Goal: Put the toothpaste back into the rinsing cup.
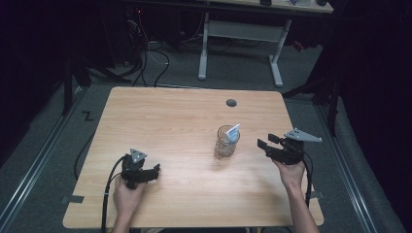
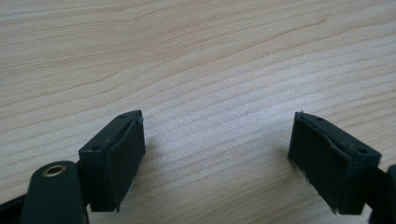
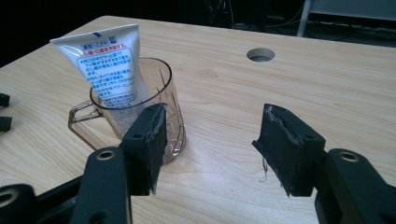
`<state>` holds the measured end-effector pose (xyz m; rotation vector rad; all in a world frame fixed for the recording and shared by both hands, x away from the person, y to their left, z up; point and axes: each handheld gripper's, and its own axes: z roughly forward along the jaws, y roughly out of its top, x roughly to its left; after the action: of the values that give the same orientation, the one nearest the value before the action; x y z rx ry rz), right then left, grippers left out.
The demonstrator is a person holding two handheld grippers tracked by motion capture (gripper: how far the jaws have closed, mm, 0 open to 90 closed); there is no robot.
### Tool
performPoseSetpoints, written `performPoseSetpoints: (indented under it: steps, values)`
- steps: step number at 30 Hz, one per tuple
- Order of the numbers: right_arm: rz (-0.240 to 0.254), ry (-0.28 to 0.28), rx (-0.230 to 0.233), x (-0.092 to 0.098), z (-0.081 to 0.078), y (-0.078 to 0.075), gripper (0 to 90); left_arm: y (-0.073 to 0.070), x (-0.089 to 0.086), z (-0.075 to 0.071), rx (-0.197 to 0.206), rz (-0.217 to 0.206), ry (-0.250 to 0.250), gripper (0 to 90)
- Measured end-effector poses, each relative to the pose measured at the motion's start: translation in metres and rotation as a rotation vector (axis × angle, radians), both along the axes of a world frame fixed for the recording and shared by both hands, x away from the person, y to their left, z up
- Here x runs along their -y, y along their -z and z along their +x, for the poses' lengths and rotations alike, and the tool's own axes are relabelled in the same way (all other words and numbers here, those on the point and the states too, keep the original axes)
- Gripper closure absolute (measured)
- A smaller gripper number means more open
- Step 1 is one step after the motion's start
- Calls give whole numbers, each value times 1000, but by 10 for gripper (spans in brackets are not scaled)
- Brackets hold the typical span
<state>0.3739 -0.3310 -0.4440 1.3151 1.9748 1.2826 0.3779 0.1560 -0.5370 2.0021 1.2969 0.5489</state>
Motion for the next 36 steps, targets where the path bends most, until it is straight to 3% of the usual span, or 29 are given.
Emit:
performPoseSetpoints:
  steps: [36]
  values:
    - [7, 33, -60, 8, 1, 27, 453, 0, 0, 0, 0, 1, 0, 185]
